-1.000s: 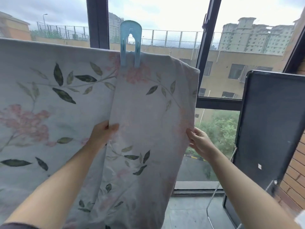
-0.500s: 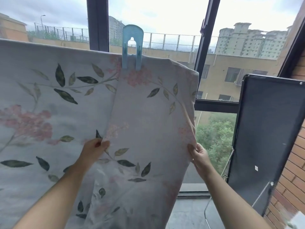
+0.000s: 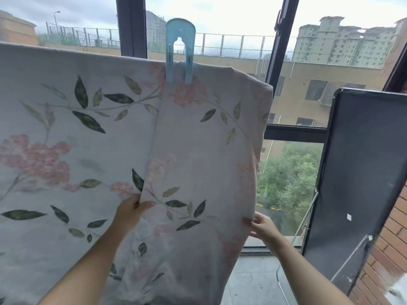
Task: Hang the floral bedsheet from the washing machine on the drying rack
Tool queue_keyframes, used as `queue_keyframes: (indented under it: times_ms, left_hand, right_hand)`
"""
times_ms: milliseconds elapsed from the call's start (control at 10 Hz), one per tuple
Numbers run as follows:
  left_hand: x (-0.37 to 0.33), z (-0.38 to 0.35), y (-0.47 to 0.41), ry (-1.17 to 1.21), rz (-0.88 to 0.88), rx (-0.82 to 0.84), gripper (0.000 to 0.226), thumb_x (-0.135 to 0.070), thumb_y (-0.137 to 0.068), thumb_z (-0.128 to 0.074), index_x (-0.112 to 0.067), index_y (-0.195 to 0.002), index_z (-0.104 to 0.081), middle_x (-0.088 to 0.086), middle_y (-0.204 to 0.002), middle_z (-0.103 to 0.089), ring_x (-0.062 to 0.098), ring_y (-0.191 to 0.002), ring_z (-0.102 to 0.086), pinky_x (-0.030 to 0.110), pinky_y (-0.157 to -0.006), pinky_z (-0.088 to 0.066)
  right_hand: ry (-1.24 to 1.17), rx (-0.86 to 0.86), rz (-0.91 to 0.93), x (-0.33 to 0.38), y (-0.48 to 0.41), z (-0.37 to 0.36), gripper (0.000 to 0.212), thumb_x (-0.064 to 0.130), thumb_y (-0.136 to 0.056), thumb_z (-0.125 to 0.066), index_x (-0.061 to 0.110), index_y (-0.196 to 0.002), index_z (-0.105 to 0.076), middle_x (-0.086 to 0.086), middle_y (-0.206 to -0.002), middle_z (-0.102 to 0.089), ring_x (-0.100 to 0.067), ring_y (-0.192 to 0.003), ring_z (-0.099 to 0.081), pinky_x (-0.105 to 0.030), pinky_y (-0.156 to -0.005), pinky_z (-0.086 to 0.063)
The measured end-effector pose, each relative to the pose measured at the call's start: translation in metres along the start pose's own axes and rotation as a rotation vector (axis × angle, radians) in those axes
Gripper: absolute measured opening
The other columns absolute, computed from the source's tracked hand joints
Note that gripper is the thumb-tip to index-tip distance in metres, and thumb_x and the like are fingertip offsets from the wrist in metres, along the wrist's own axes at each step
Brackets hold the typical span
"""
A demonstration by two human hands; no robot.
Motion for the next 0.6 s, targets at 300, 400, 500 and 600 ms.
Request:
queue_keyframes:
  times_ms: [300, 400, 500, 600]
  left_hand:
    - [0.021, -0.006, 0.009, -0.044, 0.115, -0.064, 0.011, -0.010, -0.087, -0.064, -0.013, -0.097, -0.062, 0.005, -0.095, -0.064, 0.024, -0.090, -0.060, 0.030, -0.074, -0.043]
    - [0.019, -0.002, 0.011, 0.028, 0.076, -0.124, 0.042, -0.009, -0.085, -0.068, -0.005, -0.125, -0.053, 0.007, -0.119, -0.057, 0.025, -0.105, -0.057, 0.032, -0.087, -0.045]
    - [0.014, 0.002, 0.016, 0.087, -0.004, -0.168, 0.047, -0.008, -0.086, -0.067, -0.007, -0.129, -0.049, 0.004, -0.125, -0.053, 0.020, -0.104, -0.054, 0.033, -0.088, -0.045]
    - [0.012, 0.005, 0.024, 0.172, -0.033, -0.208, 0.046, -0.009, -0.087, -0.065, -0.012, -0.130, -0.048, 0.002, -0.127, -0.053, 0.016, -0.105, -0.052, 0.035, -0.090, -0.046]
  right_hand:
    - [0.259, -0.201, 0.017, -0.012, -0.010, -0.005, 0.012, -0.002, -0.087, -0.062, 0.009, -0.087, -0.065, -0.009, -0.086, -0.067, -0.020, -0.086, -0.060, -0.016, -0.065, -0.050]
    - [0.266, -0.327, 0.054, -0.001, -0.008, -0.019, 0.043, 0.018, -0.086, -0.068, 0.007, -0.124, -0.052, -0.008, -0.111, -0.059, -0.023, -0.100, -0.058, -0.034, -0.085, -0.049]
    - [0.155, -0.375, 0.180, 0.015, 0.003, -0.041, 0.048, 0.014, -0.089, -0.063, 0.010, -0.133, -0.045, -0.004, -0.119, -0.055, -0.020, -0.104, -0.058, -0.034, -0.086, -0.049]
    - [0.128, -0.359, 0.238, 0.022, 0.012, -0.063, 0.045, 0.007, -0.090, -0.057, 0.012, -0.133, -0.046, -0.001, -0.125, -0.053, -0.020, -0.110, -0.056, -0.040, -0.095, -0.049]
Point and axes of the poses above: each hand's wrist, its own y-axis away from the middle knuckle, its own z-axis out of the back of the hand, x = y × z, the point moved 1 cm from there along -y, towards the middle knuckle
